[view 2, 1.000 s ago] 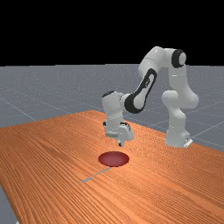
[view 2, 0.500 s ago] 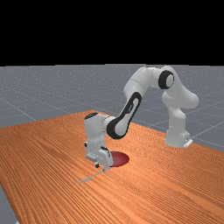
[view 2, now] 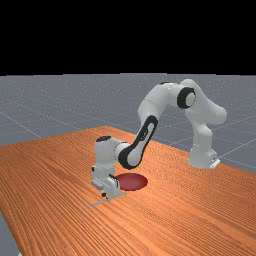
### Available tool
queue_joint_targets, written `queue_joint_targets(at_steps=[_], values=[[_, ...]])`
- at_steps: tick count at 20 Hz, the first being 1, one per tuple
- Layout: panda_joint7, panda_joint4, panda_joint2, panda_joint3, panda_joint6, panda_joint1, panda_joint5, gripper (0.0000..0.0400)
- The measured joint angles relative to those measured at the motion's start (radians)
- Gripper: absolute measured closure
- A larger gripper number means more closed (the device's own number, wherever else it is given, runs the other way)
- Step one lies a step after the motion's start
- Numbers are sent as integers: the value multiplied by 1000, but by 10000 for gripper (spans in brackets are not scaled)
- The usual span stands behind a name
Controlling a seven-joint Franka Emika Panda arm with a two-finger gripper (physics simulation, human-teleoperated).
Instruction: Put the fork on the plate
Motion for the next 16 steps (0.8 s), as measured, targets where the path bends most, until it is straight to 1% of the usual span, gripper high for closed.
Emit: queue_joint_targets(at_steps=[2,5,6,8,12,14,15,16], values=[[6,-11,-2,-14,12,15,-18,233],[25,-28,-10,-24,19,29,-23,267],[30,-34,-14,-24,14,32,-23,307],[34,-36,-24,-22,5,38,-23,309],[53,24,-33,-16,-5,43,-14,309],[59,28,-61,-18,-10,49,-14,309],[58,4,-90,-20,-4,53,-15,309],[45,-85,-147,-26,9,59,-19,309]])
